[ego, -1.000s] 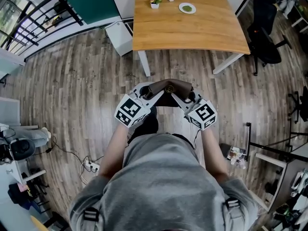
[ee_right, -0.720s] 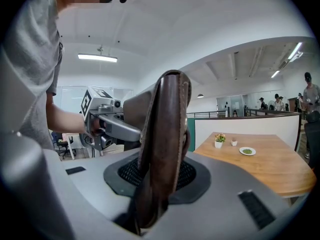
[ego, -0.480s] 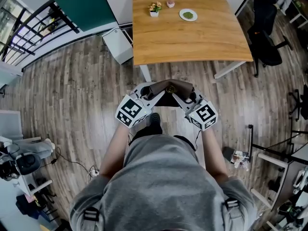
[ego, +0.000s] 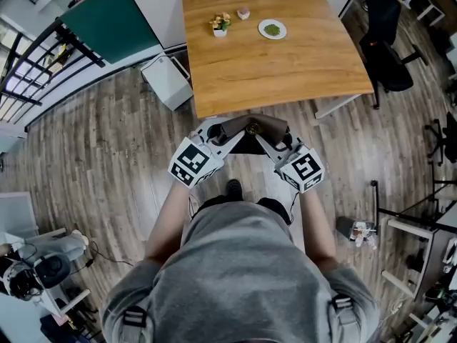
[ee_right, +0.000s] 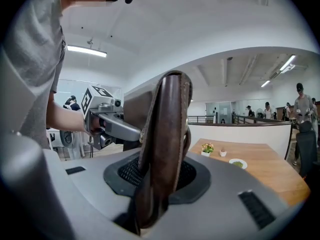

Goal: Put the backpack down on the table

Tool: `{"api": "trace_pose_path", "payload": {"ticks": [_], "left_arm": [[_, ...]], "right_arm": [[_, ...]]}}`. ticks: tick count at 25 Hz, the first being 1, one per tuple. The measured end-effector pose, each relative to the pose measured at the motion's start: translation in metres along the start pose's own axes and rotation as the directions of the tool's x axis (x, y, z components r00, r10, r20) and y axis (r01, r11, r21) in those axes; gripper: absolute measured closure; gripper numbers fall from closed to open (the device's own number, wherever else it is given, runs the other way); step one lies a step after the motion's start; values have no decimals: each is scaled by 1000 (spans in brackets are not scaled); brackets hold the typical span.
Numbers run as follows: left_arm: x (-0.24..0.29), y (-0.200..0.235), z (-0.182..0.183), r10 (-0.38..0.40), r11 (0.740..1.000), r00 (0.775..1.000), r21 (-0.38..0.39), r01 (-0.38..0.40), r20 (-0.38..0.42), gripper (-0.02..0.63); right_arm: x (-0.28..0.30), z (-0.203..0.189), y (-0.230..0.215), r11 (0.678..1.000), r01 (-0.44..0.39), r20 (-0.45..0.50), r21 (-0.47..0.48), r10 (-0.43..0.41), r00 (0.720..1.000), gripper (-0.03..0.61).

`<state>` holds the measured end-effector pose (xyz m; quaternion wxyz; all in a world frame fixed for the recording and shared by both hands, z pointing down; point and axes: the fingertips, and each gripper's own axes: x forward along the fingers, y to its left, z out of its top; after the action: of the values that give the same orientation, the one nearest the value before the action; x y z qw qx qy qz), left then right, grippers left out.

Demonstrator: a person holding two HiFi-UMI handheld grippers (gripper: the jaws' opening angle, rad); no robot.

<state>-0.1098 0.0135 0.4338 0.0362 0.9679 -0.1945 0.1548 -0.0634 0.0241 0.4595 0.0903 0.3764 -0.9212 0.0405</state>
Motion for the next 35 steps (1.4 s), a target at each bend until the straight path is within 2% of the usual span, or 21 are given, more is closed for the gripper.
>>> {"api": "trace_pose_path", "payload": {"ticks": [6,12,25,28,35], "left_arm": [[13,30,16,-13,1000,1000,25,12,28,520],[36,51,21,-4,1000,1000,20,3,20,520],[118,118,53,95,995,995,6,-95,-17,522],[140,127,66,125,992,992,16,-124,-17,522],[173,149,70,185,983,982,5,-185,-36,522]], "right_arm": [[19,15,-26,999,34,17,-40,-34,999,462],[28,16,-56,999,38,14,-40,-37,999,460],[58,29,-164,998,-50,29,-43,51,998,460],[57,30,-193,994,-77,40,-71,80,996,460],[67,25,-234,988,-140,40,-68,143,989,461]]}}
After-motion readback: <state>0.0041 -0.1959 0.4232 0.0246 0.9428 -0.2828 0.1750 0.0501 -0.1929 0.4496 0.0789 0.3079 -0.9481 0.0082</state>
